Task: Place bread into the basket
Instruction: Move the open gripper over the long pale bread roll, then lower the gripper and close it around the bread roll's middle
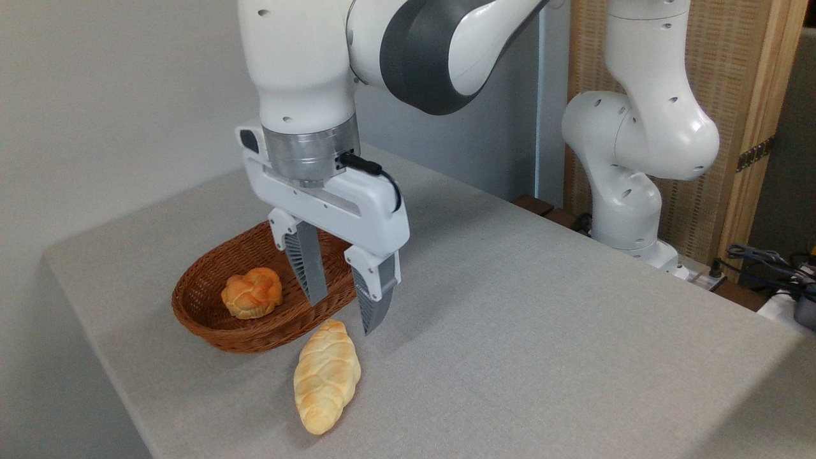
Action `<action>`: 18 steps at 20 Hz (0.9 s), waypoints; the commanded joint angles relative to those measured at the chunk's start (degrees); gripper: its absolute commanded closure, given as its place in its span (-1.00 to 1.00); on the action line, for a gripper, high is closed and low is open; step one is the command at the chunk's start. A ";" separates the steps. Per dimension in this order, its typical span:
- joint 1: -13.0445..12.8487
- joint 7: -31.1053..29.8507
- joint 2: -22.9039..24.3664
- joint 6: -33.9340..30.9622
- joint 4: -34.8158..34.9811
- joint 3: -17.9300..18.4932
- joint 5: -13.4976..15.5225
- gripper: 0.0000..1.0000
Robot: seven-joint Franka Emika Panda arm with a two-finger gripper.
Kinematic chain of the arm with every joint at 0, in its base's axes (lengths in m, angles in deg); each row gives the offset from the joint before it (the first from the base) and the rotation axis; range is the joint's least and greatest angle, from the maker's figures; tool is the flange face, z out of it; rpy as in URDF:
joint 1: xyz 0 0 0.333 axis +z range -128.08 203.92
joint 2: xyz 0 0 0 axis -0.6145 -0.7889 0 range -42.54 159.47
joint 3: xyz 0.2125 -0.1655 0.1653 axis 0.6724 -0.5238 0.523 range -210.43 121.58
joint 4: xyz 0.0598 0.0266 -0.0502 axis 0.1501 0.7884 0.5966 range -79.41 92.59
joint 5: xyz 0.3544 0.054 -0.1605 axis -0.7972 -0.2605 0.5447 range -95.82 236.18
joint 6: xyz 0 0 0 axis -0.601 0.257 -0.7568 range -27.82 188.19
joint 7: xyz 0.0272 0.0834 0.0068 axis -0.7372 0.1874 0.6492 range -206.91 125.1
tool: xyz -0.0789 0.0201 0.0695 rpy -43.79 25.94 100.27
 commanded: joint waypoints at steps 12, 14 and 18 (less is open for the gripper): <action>-0.05 -29.37 -3.23 15.93 6.33 1.22 6.87 -1.00; -0.23 -29.11 -3.32 15.84 6.68 0.95 6.69 -1.00; -0.32 -27.88 -5.25 15.93 7.04 -0.37 3.71 -1.00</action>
